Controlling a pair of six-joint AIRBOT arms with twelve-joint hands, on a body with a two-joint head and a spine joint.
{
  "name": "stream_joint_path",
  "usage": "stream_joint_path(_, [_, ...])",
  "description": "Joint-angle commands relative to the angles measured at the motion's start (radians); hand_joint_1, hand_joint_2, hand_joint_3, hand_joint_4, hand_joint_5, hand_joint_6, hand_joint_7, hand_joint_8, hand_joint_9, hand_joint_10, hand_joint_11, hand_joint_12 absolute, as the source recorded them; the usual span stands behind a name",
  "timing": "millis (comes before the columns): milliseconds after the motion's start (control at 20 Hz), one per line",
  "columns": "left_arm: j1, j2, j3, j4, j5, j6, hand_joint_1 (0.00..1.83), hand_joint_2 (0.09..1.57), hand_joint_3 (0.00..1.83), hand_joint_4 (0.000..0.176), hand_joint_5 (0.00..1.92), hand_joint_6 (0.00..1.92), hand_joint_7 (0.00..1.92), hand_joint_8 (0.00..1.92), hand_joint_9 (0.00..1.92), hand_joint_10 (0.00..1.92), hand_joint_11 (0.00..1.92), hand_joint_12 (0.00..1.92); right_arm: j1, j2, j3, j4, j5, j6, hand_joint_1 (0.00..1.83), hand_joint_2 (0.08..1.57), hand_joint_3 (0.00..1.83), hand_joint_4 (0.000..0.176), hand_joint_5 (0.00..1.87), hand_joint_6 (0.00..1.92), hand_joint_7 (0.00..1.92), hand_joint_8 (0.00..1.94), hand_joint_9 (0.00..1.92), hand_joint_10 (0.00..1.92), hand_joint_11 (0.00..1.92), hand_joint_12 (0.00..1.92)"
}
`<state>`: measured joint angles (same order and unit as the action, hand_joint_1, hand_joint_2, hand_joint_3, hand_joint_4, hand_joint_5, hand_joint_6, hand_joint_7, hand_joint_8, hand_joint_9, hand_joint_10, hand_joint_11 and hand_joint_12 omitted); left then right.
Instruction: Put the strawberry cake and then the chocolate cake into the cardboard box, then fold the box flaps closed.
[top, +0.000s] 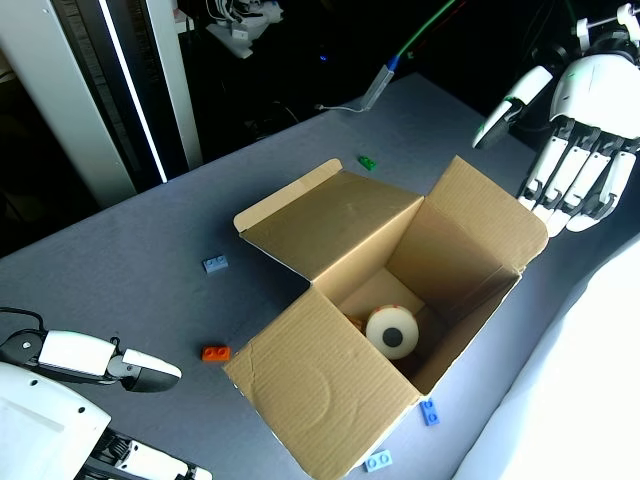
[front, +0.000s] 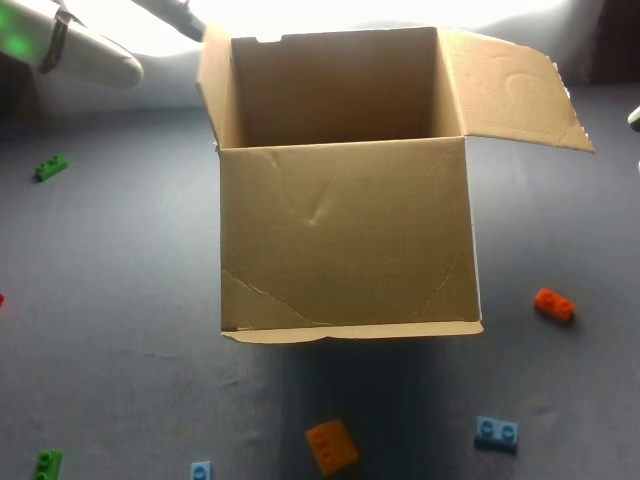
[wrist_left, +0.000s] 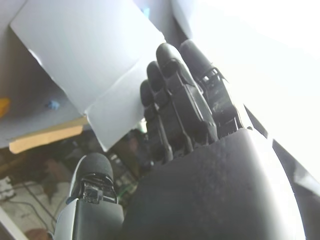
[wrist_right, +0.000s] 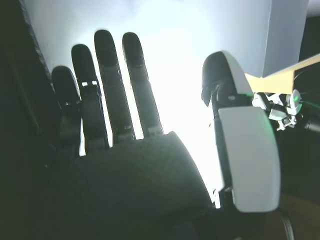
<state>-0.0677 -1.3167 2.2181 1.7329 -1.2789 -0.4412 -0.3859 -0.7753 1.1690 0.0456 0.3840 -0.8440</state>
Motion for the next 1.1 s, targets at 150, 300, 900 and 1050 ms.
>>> stream_joint_path(150, [-0.030,0.035,-0.063,-0.103,0.031,-0.015,0.00,1.25,0.00,0.000,0.49,0.00,0.61,0.00,0.68,0.00,0.21,1.19,0.001,0.008,0.004,0.014,0.113,-0.002,0.15,1.20,0.00,0.000,0.42,0.41,0.66,0.01,0.30,0.85,0.00,1.46])
stream_joint_path(300, [-0.030,0.064,-0.141,-0.094,0.058,-0.015,0.00,1.24,0.00,0.000,0.48,0.00,0.61,0.00,0.67,0.00,0.19,1.18,0.001,0.008,0.004,0.014,0.114,-0.002,0.15,1.18,0.00,0.000,0.42,0.41,0.66,0.01,0.34,0.74,0.00,1.41])
stream_joint_path(900, [0.039,0.098,-0.299,-0.080,0.165,-0.009,0.00,1.22,0.00,0.000,0.38,0.00,0.47,0.00,0.51,0.00,0.16,0.88,-0.016,0.006,0.004,0.014,0.127,-0.006,0.10,1.20,0.00,0.000,0.33,0.06,0.46,0.00,0.32,0.31,0.00,1.23])
stream_joint_path(1050, [0.069,0.098,-0.322,-0.079,0.198,0.003,0.00,1.22,0.00,0.000,0.37,0.00,0.45,0.00,0.49,0.00,0.14,0.81,-0.031,0.002,0.004,0.013,0.135,-0.017,0.10,1.20,0.00,0.000,0.32,0.04,0.43,0.00,0.32,0.24,0.00,1.15])
